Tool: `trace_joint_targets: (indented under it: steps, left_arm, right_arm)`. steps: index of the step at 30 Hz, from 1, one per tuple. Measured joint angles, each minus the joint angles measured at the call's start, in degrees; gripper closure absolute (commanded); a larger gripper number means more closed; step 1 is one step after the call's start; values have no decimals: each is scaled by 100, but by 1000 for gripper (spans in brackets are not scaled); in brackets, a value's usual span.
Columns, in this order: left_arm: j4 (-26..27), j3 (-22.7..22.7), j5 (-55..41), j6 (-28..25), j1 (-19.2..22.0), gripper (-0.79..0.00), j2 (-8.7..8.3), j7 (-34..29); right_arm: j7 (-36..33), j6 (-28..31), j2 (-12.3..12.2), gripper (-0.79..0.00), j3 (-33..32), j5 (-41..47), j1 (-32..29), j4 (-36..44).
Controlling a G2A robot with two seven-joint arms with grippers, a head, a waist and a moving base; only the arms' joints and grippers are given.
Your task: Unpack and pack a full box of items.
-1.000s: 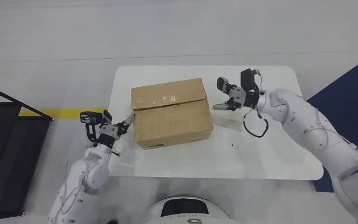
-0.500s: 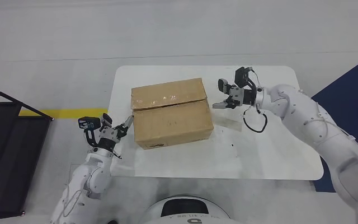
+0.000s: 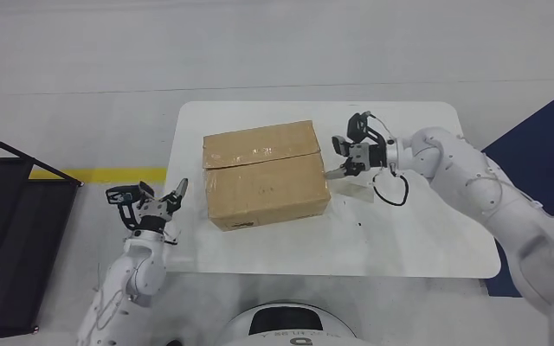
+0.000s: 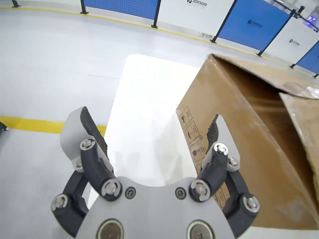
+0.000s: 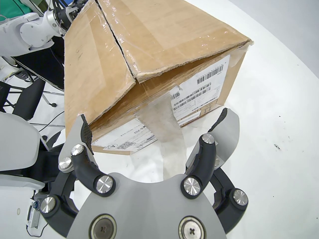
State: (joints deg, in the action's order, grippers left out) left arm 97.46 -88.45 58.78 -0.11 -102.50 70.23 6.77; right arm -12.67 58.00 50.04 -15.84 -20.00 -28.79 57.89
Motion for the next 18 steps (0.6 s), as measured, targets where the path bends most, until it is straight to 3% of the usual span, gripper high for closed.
trace_joint_targets:
  steps: [10, 18]
  left_arm:
    - [-369, 425, 306, 384, 1257, -785, 52, -1229]
    - [-1538, 639, -585, -27, 2277, -785, 128, -1793]
  right_arm:
    - [-108, 0, -39, -785, 201, 156, 76, -17]
    - [83, 0, -185, -785, 276, 173, 49, 65]
